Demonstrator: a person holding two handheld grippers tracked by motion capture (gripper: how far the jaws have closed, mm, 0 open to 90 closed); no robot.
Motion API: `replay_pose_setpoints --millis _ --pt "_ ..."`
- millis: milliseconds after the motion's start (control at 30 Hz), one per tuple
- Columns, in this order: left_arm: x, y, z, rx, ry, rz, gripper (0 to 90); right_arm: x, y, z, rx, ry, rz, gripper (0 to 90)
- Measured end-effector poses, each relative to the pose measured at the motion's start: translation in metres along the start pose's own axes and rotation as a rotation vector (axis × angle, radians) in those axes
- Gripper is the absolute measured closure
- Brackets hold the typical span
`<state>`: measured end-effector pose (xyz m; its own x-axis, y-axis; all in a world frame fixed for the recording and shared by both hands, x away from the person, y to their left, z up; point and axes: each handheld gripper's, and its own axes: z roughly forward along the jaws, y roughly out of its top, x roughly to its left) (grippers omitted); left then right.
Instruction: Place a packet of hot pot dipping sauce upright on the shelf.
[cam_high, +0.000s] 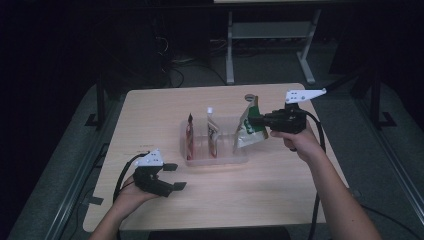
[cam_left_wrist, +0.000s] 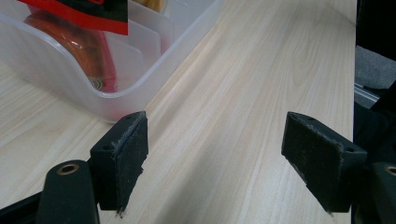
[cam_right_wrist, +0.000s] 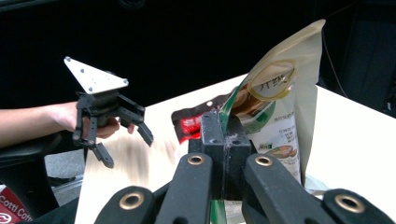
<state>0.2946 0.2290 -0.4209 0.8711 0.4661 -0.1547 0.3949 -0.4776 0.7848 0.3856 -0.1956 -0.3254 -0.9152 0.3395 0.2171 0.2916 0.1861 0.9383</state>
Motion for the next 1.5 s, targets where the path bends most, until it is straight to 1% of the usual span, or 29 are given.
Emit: replay_pose_setpoints --millis 233,300,367,467,533,567,733,800,900,1000,1067,1100,1133,1167,1233,1300,1333,1367,1400,1433,1467,1500 --pt "0.000 0.000 0.001 0.003 -0.001 -0.004 22.5 -0.006 -0.002 -0.018 -0.017 -0.034 0.018 90.0" --pt "0.000 0.000 0.001 0.003 -0.001 -0.007 22.4 -0.008 -0.004 -0.022 -0.010 -0.043 0.023 90.0" --pt "0.000 0.000 0.002 0.006 0.000 0.003 22.5 -0.010 -0.005 -0.022 0.003 -0.047 0.022 90.0" --pt "-0.001 0.000 0.002 0.005 -0.001 0.005 22.5 -0.012 -0.008 -0.019 0.025 -0.052 0.027 89.9" --pt "-0.001 0.000 0.002 0.004 -0.002 -0.001 22.5 -0.014 -0.010 -0.017 0.028 -0.059 0.028 89.9" --pt "-0.001 0.000 0.002 0.005 -0.002 -0.001 22.5 -0.016 -0.012 -0.016 0.030 -0.056 0.038 89.9" --pt "0.000 -0.001 0.002 0.007 -0.003 -0.003 22.4 -0.026 -0.024 -0.009 0.054 -0.079 0.074 89.9" --pt "0.000 -0.001 0.002 0.008 -0.003 -0.002 22.5 -0.030 -0.028 -0.004 0.076 -0.094 0.081 89.8" --pt "0.000 -0.001 0.002 0.010 -0.003 -0.003 22.5 -0.032 -0.032 0.002 0.099 -0.102 0.086 89.8" --pt "0.001 -0.001 0.003 0.010 -0.002 -0.010 22.4 -0.033 -0.033 0.007 0.097 -0.100 0.099 89.5" --pt "0.001 -0.001 0.002 0.011 -0.003 -0.010 22.4 -0.033 -0.033 0.010 0.098 -0.098 0.097 88.4" --pt "0.001 -0.001 0.002 0.009 -0.002 -0.011 22.4 -0.033 -0.032 0.011 0.092 -0.101 0.092 86.7" --pt "0.001 -0.001 0.002 0.009 -0.001 -0.009 22.5 -0.033 -0.032 0.012 0.096 -0.110 0.094 84.8" --pt "0.001 -0.001 0.002 0.008 -0.001 -0.009 22.5 -0.032 -0.031 0.012 0.102 -0.124 0.086 81.7" --pt "0.001 -0.001 0.002 0.009 -0.002 -0.009 22.5 -0.031 -0.031 0.012 0.098 -0.136 0.090 73.2" --pt "0.001 -0.001 0.002 0.008 -0.003 -0.010 22.5 -0.030 -0.031 0.011 0.107 -0.170 0.086 64.4" --pt "0.001 -0.001 0.002 0.009 -0.002 -0.010 22.4 -0.030 -0.031 0.010 0.111 -0.172 0.090 56.1" --pt "0.002 -0.001 0.002 0.008 -0.001 -0.009 22.5 -0.030 -0.032 0.010 0.113 -0.179 0.094 50.6" --pt "0.002 -0.001 0.002 0.007 -0.001 -0.009 22.5 -0.028 -0.031 0.009 0.121 -0.195 0.099 41.3" --pt "0.002 -0.001 0.002 0.005 -0.001 -0.008 22.4 -0.027 -0.031 0.009 0.124 -0.199 0.101 34.3" --pt "0.002 -0.001 0.002 0.007 -0.002 -0.008 22.5 -0.025 -0.030 0.008 0.126 -0.214 0.097 27.6" --pt "0.003 -0.001 0.001 0.008 -0.001 -0.009 22.5 -0.024 -0.030 0.007 0.128 -0.224 0.098 25.5"
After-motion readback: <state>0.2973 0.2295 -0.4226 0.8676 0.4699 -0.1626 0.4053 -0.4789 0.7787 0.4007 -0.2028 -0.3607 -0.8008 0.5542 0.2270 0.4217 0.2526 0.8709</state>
